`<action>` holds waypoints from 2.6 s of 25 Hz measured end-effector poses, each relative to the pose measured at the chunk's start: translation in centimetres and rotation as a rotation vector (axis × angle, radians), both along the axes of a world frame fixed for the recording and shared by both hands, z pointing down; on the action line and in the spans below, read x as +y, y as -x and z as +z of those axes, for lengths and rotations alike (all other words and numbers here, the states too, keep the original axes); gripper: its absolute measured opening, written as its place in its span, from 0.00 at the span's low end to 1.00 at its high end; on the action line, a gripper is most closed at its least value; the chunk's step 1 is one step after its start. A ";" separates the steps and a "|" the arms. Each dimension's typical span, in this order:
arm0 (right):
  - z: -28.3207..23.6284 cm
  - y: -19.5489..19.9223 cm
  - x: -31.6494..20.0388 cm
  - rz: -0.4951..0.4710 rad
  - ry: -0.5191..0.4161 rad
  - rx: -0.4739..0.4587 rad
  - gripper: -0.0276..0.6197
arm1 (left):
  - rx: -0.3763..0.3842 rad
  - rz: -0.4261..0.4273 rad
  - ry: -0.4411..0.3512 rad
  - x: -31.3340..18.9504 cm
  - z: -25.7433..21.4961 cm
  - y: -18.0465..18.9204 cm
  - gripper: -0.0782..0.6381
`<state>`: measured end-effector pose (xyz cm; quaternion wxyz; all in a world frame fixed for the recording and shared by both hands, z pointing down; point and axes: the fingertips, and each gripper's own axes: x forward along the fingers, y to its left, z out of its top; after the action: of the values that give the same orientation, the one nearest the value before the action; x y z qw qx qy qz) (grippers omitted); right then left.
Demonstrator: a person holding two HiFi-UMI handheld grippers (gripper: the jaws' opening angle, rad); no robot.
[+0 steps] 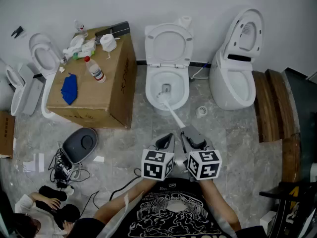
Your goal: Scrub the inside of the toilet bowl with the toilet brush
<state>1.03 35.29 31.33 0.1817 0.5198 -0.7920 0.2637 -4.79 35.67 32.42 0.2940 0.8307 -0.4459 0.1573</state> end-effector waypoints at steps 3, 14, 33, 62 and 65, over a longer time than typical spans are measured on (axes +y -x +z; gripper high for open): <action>0.2 0.2 0.0 0.000 0.002 0.002 0.28 | 0.005 0.000 0.005 0.0 0.1 0.2 0.10; 0.8 0.7 -0.8 0.009 0.032 -0.008 0.28 | 0.026 -0.014 0.029 -0.9 0.7 1.0 0.10; 3.9 -2.4 -12.7 -0.064 0.104 -0.065 0.28 | 0.006 -0.114 0.103 -10.7 3.6 -1.5 0.10; 8.8 -7.9 -21.6 -0.140 0.234 -0.150 0.28 | -0.137 -0.158 0.135 -21.0 5.8 -6.7 0.10; 9.9 -7.6 -22.1 -0.140 0.253 -0.138 0.28 | -0.137 -0.149 0.144 -21.8 6.4 -6.1 0.10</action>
<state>8.62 13.19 41.27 0.2089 0.4170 -0.7974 0.3830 1.36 13.90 38.83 0.3329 0.7592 -0.5130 0.2230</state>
